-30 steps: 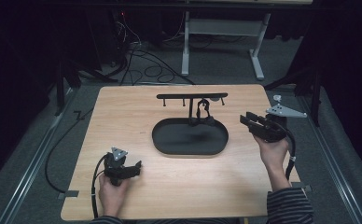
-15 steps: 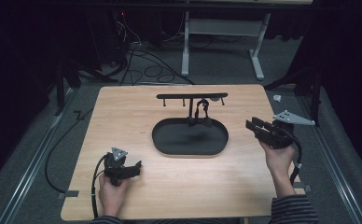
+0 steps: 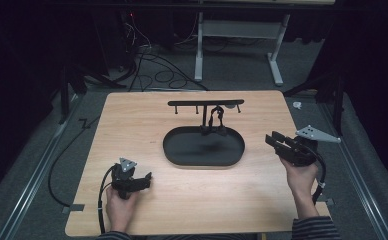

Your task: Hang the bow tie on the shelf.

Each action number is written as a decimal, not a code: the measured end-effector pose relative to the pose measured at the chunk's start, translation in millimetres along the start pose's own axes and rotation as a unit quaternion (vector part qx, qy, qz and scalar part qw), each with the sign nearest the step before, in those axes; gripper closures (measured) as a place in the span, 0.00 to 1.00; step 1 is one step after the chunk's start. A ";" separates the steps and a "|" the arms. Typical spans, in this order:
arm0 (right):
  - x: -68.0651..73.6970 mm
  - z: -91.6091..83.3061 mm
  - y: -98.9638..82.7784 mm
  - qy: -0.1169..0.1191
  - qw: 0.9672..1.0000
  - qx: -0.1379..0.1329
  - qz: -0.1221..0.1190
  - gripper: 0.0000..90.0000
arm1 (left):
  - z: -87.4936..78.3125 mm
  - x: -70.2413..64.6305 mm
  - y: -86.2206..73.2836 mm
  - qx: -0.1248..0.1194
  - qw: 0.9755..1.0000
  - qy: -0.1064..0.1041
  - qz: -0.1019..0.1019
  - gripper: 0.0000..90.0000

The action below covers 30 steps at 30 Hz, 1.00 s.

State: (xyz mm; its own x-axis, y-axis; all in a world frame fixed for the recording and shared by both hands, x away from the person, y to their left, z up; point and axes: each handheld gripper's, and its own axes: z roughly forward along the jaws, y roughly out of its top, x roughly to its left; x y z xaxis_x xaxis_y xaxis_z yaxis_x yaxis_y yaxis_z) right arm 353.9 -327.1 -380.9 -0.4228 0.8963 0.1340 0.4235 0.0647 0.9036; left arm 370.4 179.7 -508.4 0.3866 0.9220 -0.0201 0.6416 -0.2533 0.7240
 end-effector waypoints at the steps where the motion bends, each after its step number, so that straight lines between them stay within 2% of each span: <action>1: -0.1 -0.2 -1.1 0.000 1.000 0.001 0.000 0.74 | 0.1 0.0 -0.1 -0.001 1.000 0.000 0.000 0.16; 16: -1.8 -6.1 -17.4 -0.001 1.000 0.009 0.008 0.74 | 0.1 0.0 -0.1 -0.001 1.000 0.000 0.000 0.16; 30: -0.8 -5.3 -41.5 0.008 0.999 0.017 0.029 0.74 | 0.1 0.0 -0.1 -0.001 1.000 0.000 0.000 0.16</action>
State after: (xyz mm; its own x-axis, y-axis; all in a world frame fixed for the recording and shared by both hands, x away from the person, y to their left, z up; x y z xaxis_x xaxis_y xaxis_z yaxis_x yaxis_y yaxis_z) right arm 332.4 -332.8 -416.4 -0.4088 0.8923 0.1916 0.4745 0.0285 0.8798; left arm 370.4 179.6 -508.5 0.3864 0.9221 -0.0201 0.6407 -0.2527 0.7250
